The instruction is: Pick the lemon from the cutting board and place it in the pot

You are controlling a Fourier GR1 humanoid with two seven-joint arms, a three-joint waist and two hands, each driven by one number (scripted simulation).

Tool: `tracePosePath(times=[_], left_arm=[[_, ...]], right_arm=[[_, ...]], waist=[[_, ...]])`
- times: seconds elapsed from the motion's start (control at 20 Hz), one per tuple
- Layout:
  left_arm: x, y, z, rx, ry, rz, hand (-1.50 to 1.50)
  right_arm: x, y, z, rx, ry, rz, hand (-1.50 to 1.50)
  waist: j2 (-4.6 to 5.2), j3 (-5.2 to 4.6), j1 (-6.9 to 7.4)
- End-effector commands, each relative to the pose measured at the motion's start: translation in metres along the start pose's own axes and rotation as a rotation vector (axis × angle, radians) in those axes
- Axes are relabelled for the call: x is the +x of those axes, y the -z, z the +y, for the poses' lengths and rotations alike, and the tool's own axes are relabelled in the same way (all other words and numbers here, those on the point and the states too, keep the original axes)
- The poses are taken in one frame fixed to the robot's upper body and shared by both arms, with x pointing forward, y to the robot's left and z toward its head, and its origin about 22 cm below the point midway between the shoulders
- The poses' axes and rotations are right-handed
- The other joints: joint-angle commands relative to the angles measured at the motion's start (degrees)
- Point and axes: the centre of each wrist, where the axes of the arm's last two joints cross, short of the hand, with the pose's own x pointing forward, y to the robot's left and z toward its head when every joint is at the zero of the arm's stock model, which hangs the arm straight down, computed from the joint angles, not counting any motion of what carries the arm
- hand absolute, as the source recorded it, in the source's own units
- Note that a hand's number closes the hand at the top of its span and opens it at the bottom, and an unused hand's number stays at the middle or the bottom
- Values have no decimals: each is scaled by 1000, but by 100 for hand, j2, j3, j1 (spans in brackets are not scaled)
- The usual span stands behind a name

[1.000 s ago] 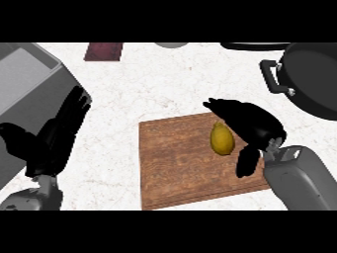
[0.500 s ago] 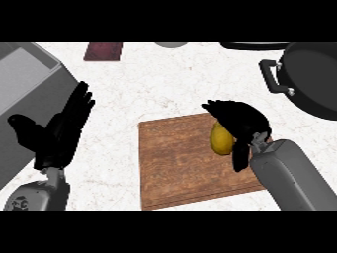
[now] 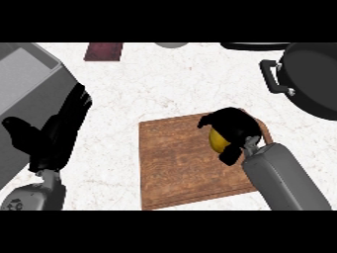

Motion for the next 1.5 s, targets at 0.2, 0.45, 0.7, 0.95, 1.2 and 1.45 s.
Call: tracePosePath(times=[0.2, 0.45, 0.7, 0.95, 1.2, 1.45], left_arm=[[-2, 9, 2, 12, 12, -12, 0], [-1, -1, -4, 8, -12, 9, 0], [2, -7, 13, 60, -10, -14, 0], [0, -1, 7, 11, -13, -4, 0], [-9, 2, 7, 17, 12, 0, 0], [8, 5, -7, -6, -10, -4, 0]], right_arm=[[6, 5, 6, -77, 10, -101, 150], [-82, -29, -7, -167, 108, 143, 150], [-226, -124, -11, -300, 320, 579, 150], [-288, -194, -13, -448, 327, 746, 150], [-310, -255, -22, -644, 255, 773, 150], [-306, -290, -70, -782, 261, 657, 150]], waist=[[-1, -1, -21], [-3, 4, -145], [15, 25, -464], [32, 11, -137], [0, 3, -132], [-10, 1, -75]])
